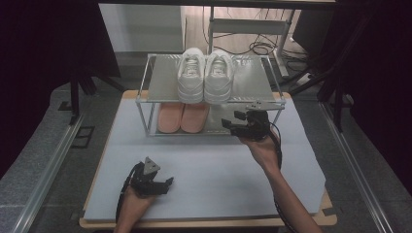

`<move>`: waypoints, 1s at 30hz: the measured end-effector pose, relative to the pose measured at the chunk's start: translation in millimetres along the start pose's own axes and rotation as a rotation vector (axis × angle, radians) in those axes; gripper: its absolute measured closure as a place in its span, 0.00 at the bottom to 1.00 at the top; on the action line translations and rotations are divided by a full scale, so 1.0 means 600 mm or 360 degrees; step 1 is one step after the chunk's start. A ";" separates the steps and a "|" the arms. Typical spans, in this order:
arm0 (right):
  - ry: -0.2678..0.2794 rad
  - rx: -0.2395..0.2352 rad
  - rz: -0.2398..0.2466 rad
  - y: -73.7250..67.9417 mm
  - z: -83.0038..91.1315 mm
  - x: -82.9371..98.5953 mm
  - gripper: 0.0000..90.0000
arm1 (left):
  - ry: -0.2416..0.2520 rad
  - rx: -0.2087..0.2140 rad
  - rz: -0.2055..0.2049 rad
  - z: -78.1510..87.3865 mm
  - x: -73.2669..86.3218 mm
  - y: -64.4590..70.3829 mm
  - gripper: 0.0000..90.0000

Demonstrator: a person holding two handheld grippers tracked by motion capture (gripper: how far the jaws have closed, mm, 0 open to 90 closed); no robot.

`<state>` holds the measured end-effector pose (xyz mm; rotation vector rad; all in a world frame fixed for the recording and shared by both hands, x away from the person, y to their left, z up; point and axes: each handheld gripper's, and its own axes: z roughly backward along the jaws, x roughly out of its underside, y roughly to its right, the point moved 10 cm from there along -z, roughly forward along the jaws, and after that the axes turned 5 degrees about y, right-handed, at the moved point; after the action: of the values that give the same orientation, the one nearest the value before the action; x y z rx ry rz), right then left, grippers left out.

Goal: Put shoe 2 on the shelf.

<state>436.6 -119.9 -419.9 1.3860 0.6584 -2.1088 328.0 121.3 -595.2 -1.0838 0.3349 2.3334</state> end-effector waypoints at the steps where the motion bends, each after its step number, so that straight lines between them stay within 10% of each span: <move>1: -0.0004 0.0003 0.0005 0.001 0.001 0.002 0.41 | 0.0000 0.0001 0.0000 0.000 0.000 0.000 0.18; 30: -0.0159 0.0015 0.0125 0.014 0.048 0.067 0.18 | -0.0005 0.0002 -0.0008 0.000 0.000 -0.001 0.18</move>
<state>409.3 -151.1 -447.9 1.2813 0.5458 -2.1063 328.0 121.8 -595.3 -1.0793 0.3322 2.3299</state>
